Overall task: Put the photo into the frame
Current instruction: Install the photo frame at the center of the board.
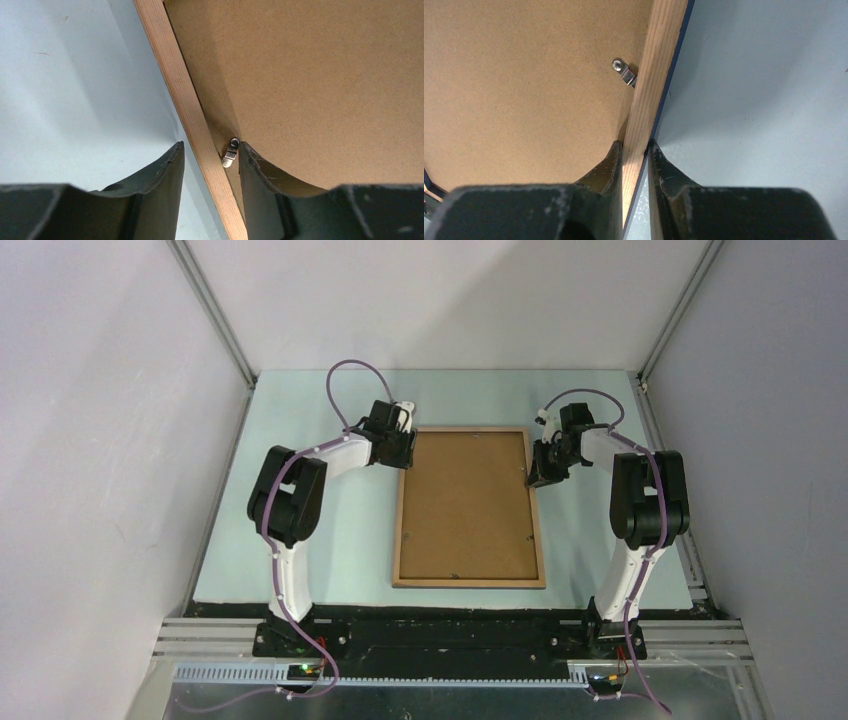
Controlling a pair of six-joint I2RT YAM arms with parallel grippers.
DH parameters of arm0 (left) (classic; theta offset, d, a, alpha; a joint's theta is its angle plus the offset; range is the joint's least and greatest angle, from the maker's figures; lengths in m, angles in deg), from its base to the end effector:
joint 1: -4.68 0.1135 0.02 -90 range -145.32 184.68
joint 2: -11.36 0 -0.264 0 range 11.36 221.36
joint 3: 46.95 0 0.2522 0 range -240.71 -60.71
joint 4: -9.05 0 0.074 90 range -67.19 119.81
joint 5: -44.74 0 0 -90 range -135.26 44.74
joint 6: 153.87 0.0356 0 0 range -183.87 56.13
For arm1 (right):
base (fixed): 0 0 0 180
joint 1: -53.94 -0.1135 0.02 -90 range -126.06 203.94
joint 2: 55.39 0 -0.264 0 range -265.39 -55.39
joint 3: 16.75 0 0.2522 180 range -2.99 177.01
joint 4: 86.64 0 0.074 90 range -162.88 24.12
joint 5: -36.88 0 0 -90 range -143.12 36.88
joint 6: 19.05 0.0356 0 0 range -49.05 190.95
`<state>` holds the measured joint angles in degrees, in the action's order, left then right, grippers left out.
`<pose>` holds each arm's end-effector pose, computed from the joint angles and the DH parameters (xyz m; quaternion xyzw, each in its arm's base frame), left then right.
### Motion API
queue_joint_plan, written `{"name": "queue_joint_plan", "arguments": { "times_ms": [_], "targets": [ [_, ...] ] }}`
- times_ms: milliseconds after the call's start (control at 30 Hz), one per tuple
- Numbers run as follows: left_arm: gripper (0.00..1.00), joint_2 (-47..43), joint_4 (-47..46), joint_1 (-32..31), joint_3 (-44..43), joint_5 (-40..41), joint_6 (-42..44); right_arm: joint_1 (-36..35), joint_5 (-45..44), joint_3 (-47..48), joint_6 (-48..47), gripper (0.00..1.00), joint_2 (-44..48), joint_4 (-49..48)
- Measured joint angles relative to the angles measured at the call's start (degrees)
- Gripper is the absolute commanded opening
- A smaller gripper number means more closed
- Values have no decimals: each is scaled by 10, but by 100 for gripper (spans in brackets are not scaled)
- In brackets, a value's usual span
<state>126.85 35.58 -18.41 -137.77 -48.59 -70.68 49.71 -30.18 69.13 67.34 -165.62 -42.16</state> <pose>0.3961 -0.1711 0.1612 0.1431 0.9320 -0.1121 0.3137 0.3776 0.0418 0.1577 -0.1023 0.9586 0.1964 0.1790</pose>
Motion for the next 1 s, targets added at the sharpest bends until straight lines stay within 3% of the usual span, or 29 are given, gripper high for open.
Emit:
{"name": "queue_joint_plan", "arguments": {
  "times_ms": [400, 1000],
  "targets": [
    [49, -5, 19, 0, 0, -12, 9, 0, 0, 0, 0, 0, 0, 0],
    [38, -1, 35, 0, -13, -12, 18, 1, 1, 0, 0, 0, 0, 0]
  ]
}}
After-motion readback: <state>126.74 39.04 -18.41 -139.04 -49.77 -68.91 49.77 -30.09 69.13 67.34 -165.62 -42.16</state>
